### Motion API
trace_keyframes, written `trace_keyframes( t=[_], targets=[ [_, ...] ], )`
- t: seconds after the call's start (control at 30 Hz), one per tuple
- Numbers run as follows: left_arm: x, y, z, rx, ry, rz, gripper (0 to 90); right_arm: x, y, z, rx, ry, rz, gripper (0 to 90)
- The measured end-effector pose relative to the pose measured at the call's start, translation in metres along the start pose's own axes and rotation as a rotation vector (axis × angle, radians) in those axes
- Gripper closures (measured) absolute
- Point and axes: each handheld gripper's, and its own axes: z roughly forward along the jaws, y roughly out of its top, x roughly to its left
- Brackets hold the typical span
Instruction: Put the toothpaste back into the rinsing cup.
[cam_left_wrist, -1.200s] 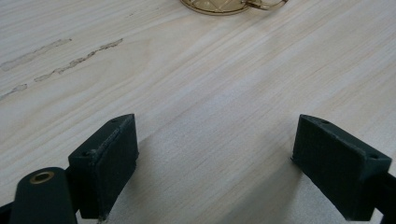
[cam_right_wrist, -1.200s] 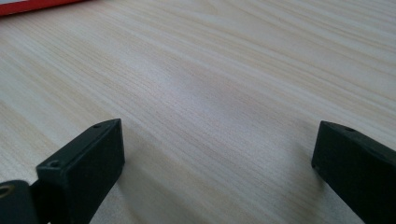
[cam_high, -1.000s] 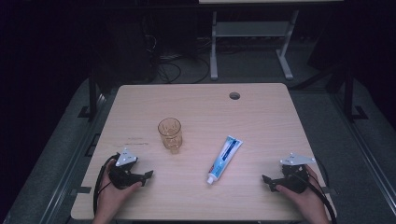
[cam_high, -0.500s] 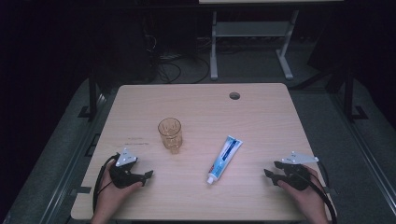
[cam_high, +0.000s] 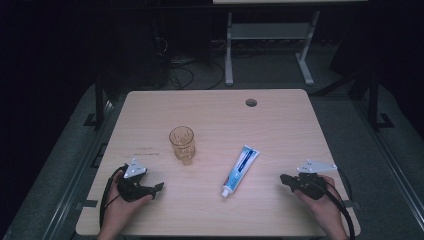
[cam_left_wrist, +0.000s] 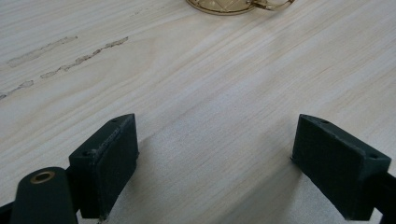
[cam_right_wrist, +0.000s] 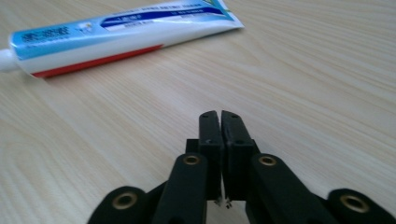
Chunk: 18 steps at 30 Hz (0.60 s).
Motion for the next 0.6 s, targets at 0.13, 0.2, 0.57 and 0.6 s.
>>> trace_keyframes(
  t=[0.13,0.2,0.57,0.6],
  targets=[
    [0.0,0.0,0.0,0.0,0.004,-0.003,13.3,0.003,0.004,0.0,-0.005,0.031,-0.004,89.8],
    [-0.001,0.0,0.0,0.0,0.006,-0.007,13.3,0.004,0.006,0.0,-0.009,0.044,-0.004,89.8],
    [-0.001,0.0,0.0,0.001,0.006,-0.007,13.0,0.015,0.018,0.005,-0.027,0.101,-0.032,89.8],
    [-0.001,0.0,0.0,0.001,0.006,-0.007,13.0,0.016,0.019,0.006,-0.024,0.106,-0.029,89.8]
  ],
)
